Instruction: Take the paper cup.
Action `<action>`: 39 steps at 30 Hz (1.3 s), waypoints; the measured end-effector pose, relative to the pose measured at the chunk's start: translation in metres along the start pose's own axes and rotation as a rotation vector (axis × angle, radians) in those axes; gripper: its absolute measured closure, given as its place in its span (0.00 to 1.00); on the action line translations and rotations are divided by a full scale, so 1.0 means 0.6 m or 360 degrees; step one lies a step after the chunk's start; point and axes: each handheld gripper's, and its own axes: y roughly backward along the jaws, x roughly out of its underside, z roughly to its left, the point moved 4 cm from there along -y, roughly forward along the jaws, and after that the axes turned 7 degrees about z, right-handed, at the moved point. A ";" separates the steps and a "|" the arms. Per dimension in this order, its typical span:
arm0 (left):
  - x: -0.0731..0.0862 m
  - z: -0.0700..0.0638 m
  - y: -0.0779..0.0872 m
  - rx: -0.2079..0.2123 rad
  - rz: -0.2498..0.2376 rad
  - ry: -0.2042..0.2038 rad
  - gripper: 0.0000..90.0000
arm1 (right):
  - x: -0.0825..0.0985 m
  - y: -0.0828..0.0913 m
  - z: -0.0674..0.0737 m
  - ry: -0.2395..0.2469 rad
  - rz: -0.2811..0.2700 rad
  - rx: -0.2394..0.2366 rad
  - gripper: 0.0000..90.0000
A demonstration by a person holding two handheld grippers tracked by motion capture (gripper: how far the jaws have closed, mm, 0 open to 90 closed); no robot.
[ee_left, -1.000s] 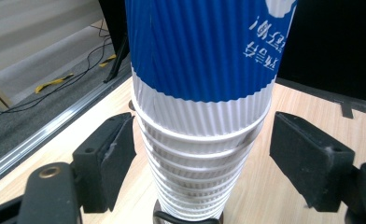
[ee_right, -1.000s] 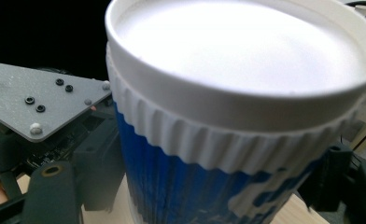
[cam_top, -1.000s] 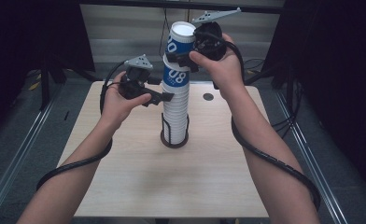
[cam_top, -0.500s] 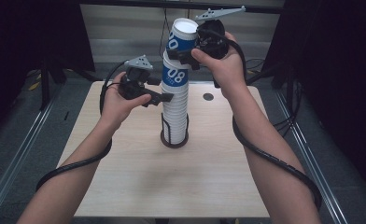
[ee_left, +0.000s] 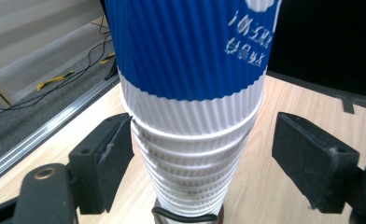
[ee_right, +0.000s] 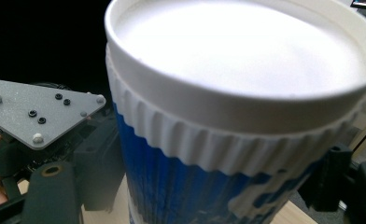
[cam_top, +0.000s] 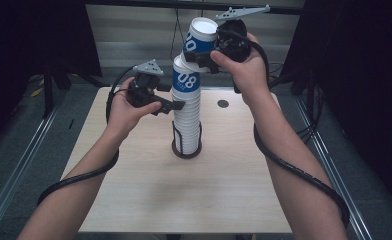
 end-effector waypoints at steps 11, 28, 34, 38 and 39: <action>0.005 0.005 0.002 -0.0017 0.0024 -0.0001 0.21 | 0.003 0.011 -0.009 -0.0010 -0.0011 0.0022 0.24; 0.023 0.008 0.010 -0.0022 0.0078 -0.0001 0.20 | 0.027 0.041 -0.034 -0.0038 -0.0014 0.0068 0.24; 0.028 0.008 0.012 -0.0026 0.0089 -0.0001 0.20 | 0.042 0.049 -0.045 -0.0043 0.0001 0.0096 0.24; 0.033 0.007 0.011 -0.0027 0.0086 0.0010 0.19 | 0.056 0.053 -0.052 -0.0052 0.0010 0.0107 0.24; 0.034 0.008 0.011 -0.0030 0.0092 -0.0001 0.19 | 0.060 0.054 -0.054 -0.0055 0.0015 0.0109 0.24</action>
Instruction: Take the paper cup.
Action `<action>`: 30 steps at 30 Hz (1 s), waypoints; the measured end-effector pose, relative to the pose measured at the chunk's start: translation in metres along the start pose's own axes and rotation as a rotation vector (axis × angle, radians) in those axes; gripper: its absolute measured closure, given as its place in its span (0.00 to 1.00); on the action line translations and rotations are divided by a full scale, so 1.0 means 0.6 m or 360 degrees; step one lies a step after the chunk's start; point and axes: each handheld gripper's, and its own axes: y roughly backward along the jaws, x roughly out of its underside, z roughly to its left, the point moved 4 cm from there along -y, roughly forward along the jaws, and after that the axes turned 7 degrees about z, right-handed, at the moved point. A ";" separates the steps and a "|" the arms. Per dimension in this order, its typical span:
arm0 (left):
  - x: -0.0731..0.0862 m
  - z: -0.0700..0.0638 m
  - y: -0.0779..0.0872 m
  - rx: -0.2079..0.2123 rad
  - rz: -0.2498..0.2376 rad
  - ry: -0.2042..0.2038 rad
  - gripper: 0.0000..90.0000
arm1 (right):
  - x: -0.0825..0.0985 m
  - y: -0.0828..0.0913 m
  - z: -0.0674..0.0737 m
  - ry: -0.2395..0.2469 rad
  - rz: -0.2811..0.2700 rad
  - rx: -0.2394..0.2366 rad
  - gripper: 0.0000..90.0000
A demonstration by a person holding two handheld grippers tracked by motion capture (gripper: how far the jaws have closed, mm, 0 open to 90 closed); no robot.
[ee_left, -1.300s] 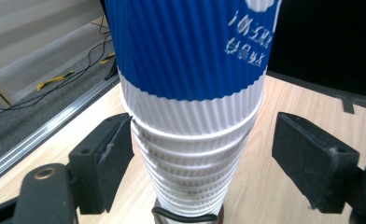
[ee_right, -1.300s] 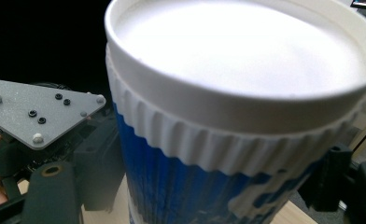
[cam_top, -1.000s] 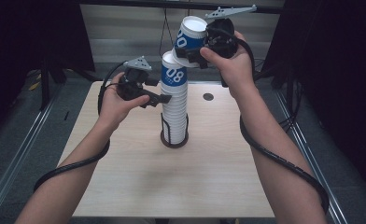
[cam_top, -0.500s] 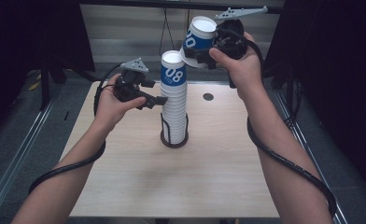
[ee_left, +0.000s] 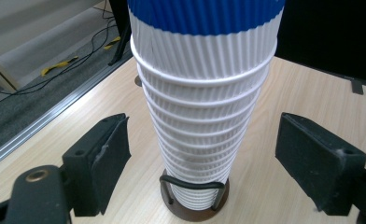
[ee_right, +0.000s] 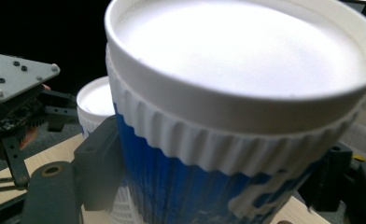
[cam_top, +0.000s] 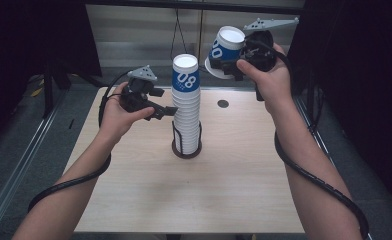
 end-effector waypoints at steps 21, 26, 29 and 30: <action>0.041 -0.002 0.000 0.0004 0.0023 0.0024 0.19 | 0.081 -0.007 -0.022 -0.0038 0.0052 0.0029 0.24; 0.052 -0.004 -0.003 0.0015 0.0028 0.0025 0.19 | 0.094 -0.007 -0.020 -0.0028 0.0062 0.0020 0.24; 0.063 -0.007 -0.007 0.0016 0.0039 0.0031 0.19 | 0.105 -0.007 -0.018 -0.0027 0.0070 0.0014 0.24; 0.065 -0.007 -0.008 0.0019 0.0044 0.0027 0.19 | 0.109 -0.007 -0.018 -0.0027 0.0071 0.0013 0.24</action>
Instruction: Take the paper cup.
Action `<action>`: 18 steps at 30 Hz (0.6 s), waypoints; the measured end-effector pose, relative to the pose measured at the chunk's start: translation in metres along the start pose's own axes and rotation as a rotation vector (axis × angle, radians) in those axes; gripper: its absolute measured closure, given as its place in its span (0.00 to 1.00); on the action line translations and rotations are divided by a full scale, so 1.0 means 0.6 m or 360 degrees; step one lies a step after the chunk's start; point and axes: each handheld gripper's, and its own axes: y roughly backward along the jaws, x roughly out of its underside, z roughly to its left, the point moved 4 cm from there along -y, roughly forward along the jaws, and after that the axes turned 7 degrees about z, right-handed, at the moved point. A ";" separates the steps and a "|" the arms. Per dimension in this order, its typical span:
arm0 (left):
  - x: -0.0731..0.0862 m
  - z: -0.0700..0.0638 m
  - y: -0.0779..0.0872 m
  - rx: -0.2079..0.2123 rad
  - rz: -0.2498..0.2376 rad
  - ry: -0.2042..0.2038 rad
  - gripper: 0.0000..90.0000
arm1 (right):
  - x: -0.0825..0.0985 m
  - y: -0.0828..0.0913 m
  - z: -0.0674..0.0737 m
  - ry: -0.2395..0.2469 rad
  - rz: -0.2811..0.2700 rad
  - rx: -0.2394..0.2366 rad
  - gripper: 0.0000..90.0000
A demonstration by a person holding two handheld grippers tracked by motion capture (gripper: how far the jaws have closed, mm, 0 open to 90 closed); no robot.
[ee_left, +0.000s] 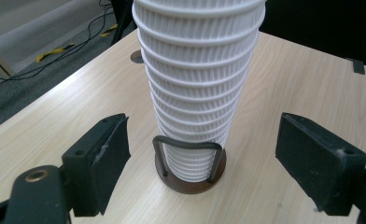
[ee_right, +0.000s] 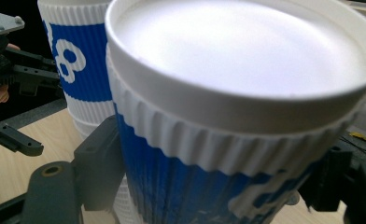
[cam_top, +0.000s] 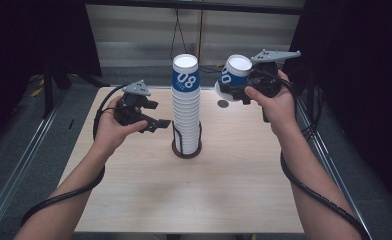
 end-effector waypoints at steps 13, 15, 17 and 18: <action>0.017 -0.018 -0.019 0.0046 0.0013 -0.0013 0.19 | 0.036 0.000 -0.001 0.0004 0.0025 -0.0013 0.24; 0.019 -0.020 -0.021 0.0052 0.0016 -0.0015 0.19 | 0.040 0.001 -0.001 0.0002 0.0025 -0.0020 0.24; 0.020 -0.021 -0.022 0.0048 0.0018 -0.0020 0.19 | 0.047 0.000 0.000 0.0011 0.0036 -0.0018 0.24; 0.022 -0.023 -0.023 0.0052 0.0023 -0.0020 0.19 | 0.049 0.000 0.000 0.0012 0.0035 -0.0018 0.24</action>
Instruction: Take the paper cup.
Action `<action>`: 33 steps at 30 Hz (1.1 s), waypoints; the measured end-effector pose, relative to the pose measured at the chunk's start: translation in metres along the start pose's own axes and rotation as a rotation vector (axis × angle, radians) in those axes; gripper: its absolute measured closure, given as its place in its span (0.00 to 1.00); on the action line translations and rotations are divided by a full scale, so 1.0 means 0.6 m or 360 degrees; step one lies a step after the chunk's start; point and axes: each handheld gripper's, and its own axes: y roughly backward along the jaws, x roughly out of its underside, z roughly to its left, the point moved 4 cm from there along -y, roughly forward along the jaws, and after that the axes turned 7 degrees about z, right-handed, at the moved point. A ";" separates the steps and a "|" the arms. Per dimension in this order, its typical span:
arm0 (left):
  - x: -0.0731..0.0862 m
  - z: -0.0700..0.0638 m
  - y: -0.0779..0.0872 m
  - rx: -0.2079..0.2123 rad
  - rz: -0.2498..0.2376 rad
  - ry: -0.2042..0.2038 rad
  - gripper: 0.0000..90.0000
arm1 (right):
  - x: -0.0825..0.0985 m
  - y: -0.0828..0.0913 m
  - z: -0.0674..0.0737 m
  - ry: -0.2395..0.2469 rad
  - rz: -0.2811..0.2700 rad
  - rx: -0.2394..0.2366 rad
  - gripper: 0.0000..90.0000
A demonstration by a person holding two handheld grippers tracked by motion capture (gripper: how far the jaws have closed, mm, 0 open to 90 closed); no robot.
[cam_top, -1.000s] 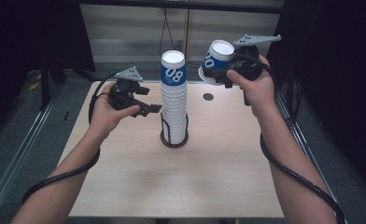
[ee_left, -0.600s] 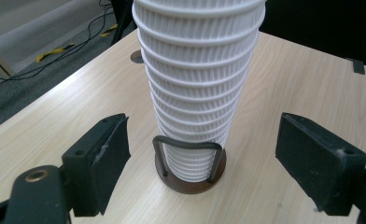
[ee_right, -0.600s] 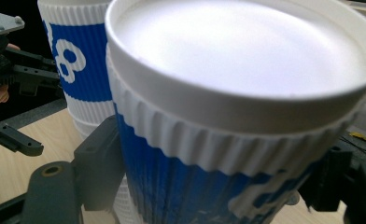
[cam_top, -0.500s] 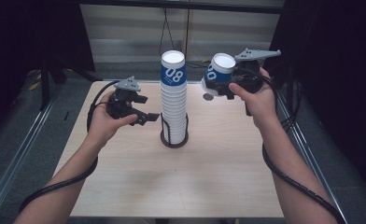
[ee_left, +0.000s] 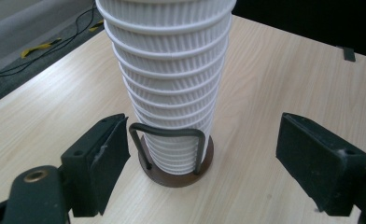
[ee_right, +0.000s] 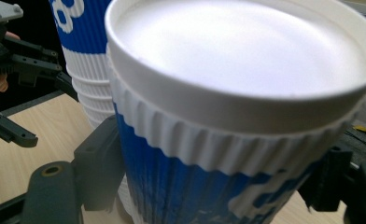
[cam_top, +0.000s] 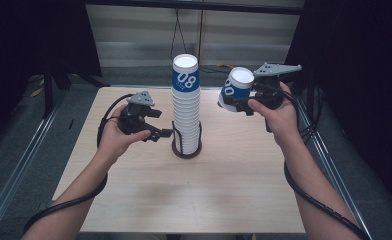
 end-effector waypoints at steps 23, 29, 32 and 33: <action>0.029 -0.045 -0.025 0.0068 0.0072 -0.0078 0.18 | 0.061 -0.007 0.027 0.0059 0.0057 -0.0056 0.24; 0.039 -0.061 -0.039 0.0096 0.0070 -0.0075 0.19 | 0.079 -0.011 0.039 0.0066 0.0072 -0.0077 0.24; 0.041 -0.066 -0.044 0.0106 0.0082 -0.0097 0.19 | 0.084 -0.013 0.044 0.0071 0.0083 -0.0092 0.24; 0.042 -0.070 -0.048 0.0106 0.0085 -0.0107 0.19 | 0.089 -0.015 0.048 0.0078 0.0086 -0.0101 0.24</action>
